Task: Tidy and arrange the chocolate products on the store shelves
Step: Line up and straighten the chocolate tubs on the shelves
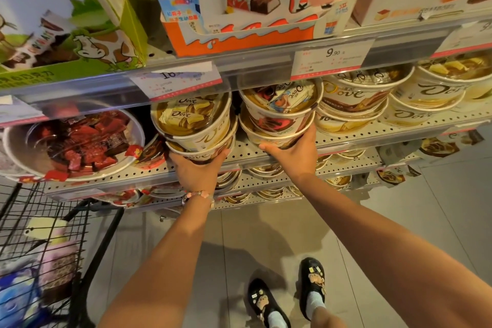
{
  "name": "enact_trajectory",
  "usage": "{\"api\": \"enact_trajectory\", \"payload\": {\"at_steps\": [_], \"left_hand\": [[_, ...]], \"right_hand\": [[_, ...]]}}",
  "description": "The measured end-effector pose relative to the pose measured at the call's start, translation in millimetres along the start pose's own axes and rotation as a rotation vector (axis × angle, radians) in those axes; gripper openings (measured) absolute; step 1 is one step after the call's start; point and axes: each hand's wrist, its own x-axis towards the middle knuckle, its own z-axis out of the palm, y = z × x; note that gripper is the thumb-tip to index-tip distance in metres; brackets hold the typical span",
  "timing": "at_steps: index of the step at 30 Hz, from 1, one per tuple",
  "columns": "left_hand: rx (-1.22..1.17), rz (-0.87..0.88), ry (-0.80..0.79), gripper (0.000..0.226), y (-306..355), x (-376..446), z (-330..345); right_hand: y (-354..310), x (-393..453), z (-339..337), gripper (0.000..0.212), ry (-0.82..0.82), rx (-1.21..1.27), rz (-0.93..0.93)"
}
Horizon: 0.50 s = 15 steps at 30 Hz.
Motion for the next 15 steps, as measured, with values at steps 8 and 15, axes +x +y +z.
{"api": "enact_trajectory", "payload": {"at_steps": [8, 15], "left_hand": [[-0.013, 0.085, -0.003, 0.112, -18.6, 7.0, 4.6], [-0.115, 0.168, 0.011, 0.108, -31.3, 12.9, 11.7]], "right_hand": [[5.4, 0.2, -1.8, 0.121, -0.004, -0.037, -0.071], [13.4, 3.4, 0.4, 0.112, 0.024, -0.017, -0.179]]}}
